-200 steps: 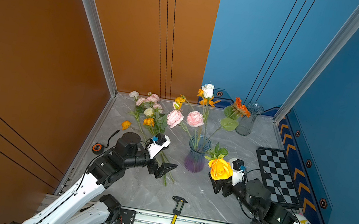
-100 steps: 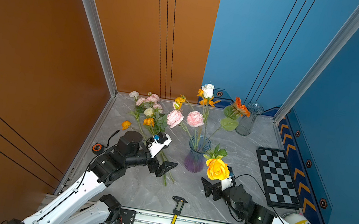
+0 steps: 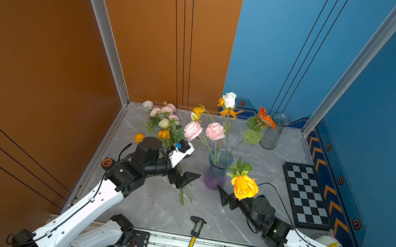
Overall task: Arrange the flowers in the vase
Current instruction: 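Lower the yellow rose stem into the blue-purple vase with the right gripper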
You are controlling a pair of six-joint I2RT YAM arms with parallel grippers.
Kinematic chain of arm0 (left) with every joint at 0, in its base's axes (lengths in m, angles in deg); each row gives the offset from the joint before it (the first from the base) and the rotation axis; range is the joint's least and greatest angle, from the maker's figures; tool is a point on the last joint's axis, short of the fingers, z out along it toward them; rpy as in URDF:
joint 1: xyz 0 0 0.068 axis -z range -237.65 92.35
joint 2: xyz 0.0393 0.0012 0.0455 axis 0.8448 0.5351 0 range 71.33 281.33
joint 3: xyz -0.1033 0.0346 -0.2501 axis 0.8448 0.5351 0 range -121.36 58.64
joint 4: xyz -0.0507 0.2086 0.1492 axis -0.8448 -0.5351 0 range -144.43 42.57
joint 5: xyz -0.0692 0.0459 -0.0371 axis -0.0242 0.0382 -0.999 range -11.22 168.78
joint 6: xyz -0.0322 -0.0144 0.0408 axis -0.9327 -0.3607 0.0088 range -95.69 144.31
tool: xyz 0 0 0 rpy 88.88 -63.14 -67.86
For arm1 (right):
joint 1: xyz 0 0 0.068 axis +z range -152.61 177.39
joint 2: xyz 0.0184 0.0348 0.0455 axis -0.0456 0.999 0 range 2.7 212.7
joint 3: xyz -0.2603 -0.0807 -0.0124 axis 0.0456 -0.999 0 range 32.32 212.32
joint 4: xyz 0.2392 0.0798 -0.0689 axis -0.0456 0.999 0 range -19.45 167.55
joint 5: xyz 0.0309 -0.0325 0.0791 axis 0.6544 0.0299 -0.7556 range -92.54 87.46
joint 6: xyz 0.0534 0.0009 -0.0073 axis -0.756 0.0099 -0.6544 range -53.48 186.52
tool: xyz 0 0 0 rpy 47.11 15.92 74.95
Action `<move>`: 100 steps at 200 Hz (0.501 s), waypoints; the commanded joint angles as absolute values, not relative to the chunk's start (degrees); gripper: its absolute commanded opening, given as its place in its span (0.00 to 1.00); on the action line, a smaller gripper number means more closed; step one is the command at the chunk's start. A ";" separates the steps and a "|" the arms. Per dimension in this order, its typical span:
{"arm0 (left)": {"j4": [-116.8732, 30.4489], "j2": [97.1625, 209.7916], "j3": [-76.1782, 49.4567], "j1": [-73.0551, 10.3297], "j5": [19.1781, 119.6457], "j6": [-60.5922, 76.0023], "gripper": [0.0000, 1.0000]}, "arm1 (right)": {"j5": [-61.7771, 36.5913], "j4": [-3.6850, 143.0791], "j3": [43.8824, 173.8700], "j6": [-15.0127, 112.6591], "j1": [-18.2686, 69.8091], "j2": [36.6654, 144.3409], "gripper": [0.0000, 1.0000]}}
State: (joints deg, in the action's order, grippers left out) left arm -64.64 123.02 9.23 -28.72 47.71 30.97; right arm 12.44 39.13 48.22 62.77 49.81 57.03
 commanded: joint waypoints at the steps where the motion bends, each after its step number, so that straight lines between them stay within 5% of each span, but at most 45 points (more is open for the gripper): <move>1: -61.84 122.75 10.03 -29.53 45.10 31.30 0.98 | 6.78 26.36 49.50 66.71 46.69 62.31 1.00; 100: -50.88 129.15 10.74 -39.53 33.37 23.75 0.98 | -6.66 7.78 55.43 64.30 38.96 82.23 1.00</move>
State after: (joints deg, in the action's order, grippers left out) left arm -54.28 128.79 10.02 -38.32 38.29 25.87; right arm -2.70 14.36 53.34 66.05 39.71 78.80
